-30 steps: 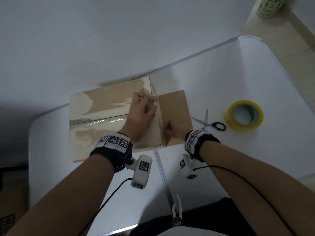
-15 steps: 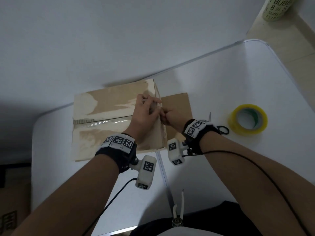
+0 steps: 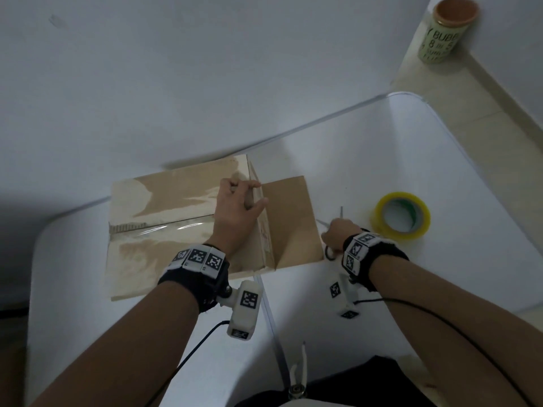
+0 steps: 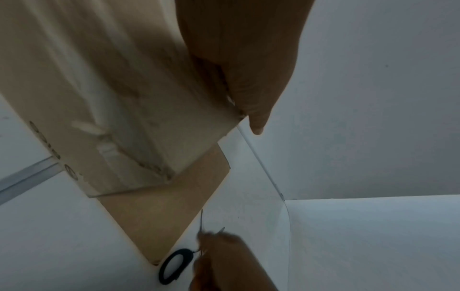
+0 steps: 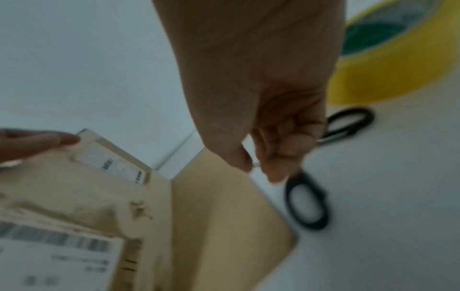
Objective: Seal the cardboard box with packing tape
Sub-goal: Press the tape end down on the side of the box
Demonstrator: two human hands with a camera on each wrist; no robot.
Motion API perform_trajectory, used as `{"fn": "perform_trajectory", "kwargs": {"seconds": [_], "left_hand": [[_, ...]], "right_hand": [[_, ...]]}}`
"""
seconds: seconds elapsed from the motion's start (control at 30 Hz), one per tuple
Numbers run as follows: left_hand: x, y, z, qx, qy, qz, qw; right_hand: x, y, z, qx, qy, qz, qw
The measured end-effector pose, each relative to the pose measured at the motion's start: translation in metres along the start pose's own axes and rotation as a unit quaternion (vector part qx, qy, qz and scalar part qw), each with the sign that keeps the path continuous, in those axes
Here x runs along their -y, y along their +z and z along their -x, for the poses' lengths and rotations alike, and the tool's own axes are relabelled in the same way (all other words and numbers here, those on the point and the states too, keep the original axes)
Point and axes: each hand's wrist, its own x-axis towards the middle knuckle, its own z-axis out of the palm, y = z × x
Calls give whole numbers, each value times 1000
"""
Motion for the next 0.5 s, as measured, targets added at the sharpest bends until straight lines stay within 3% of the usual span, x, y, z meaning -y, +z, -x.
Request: {"fn": "perform_trajectory", "kwargs": {"seconds": [0.1,0.2,0.3,0.37,0.5], "left_hand": [[-2,1,1,1,-3,-17,1000],[-5,-2,3,1,-9,-4,1000],[-10,-6,5,10,-15,-24,1000],[-16,-8,4,25,-14,-83,996],[-17,-16,12,33,11,-288,957]], "right_hand": [[-23,4,1,58,35,50,996],[-26,-3,-9,-28,32,28,999],[-22,-15,-19,-133,11,-68,989],[-16,-23,-25,-174,-7,-124,977],[1,-34,-21,-182,-73,-152,969]]}}
